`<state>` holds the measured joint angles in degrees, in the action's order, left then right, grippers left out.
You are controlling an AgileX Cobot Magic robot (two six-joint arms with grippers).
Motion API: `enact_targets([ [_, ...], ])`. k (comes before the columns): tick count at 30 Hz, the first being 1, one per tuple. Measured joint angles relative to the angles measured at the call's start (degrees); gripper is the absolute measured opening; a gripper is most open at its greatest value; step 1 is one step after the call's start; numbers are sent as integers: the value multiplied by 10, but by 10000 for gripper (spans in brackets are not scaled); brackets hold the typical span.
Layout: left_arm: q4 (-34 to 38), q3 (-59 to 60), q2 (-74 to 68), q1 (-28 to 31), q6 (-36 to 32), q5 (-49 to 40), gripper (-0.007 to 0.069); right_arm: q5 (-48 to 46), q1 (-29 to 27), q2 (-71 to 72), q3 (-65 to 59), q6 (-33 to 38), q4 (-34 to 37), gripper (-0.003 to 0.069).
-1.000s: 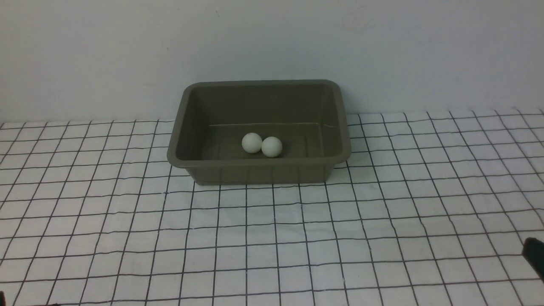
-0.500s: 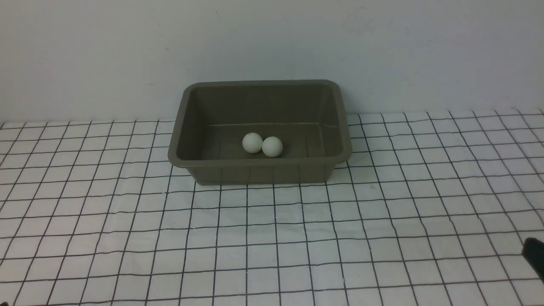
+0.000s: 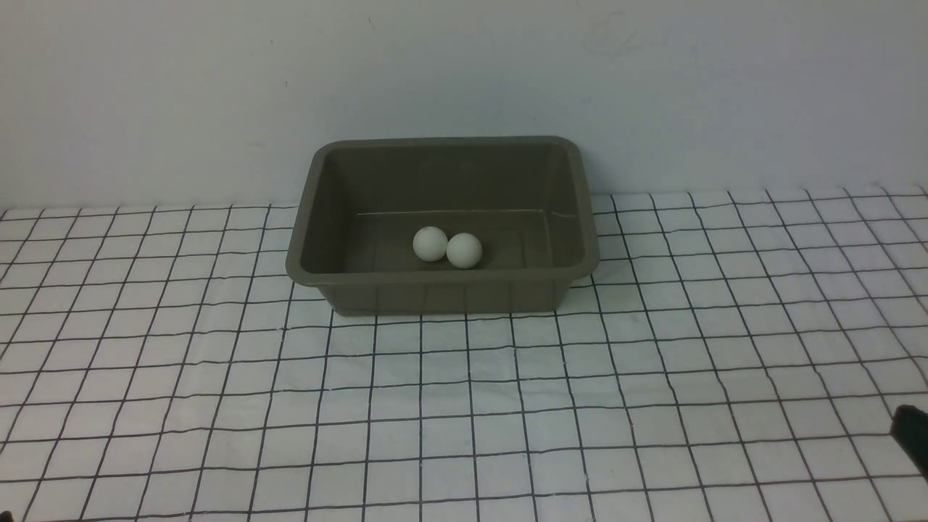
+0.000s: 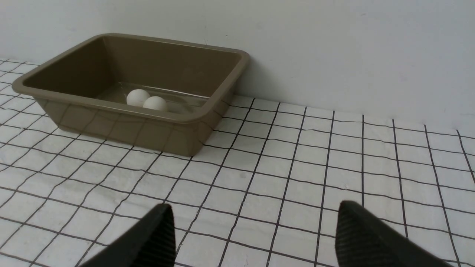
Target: Put the table tennis balls into the box on the white checkered tablecloth.
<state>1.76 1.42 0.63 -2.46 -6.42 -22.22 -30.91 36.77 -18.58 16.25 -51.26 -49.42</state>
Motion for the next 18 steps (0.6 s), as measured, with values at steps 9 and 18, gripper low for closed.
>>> enact_targets([
  [9, 0, 0, 0, 0, 0, 0, 468, 0, 0, 0, 0, 0, 0, 525],
  [18, 0, 0, 0, 0, 0, 0, 468, 1, -4, 0, 0, 0, 0, 525],
])
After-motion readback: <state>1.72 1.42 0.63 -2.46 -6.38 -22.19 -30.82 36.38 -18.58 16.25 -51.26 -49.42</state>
